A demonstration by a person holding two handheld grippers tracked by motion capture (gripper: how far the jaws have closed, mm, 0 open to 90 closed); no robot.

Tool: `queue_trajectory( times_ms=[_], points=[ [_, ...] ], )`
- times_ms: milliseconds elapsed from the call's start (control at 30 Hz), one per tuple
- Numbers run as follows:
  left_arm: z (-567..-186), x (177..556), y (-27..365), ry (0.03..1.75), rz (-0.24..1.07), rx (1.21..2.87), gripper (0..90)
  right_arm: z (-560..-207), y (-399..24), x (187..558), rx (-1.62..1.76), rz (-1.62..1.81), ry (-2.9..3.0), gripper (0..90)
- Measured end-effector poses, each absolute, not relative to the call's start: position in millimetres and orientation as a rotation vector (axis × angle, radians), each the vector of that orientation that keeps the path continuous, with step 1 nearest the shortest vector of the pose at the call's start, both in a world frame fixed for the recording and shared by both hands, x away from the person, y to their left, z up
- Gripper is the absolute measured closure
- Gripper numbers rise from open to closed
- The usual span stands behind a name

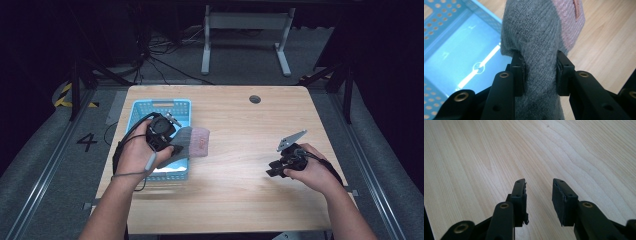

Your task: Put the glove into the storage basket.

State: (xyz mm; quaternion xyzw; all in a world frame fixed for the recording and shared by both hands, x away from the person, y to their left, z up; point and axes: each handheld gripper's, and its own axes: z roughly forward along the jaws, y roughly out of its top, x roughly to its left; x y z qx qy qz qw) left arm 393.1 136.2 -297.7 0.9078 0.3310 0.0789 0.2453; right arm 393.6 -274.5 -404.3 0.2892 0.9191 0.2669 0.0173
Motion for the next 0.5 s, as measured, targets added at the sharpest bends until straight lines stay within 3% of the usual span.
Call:
queue_trajectory(
  times_ms=[500],
  points=[
    [-298,415,176,0.982,0.221,2.468,66.8,-408,-276,393,0.902,0.820,2.861,64.1]
  ],
)
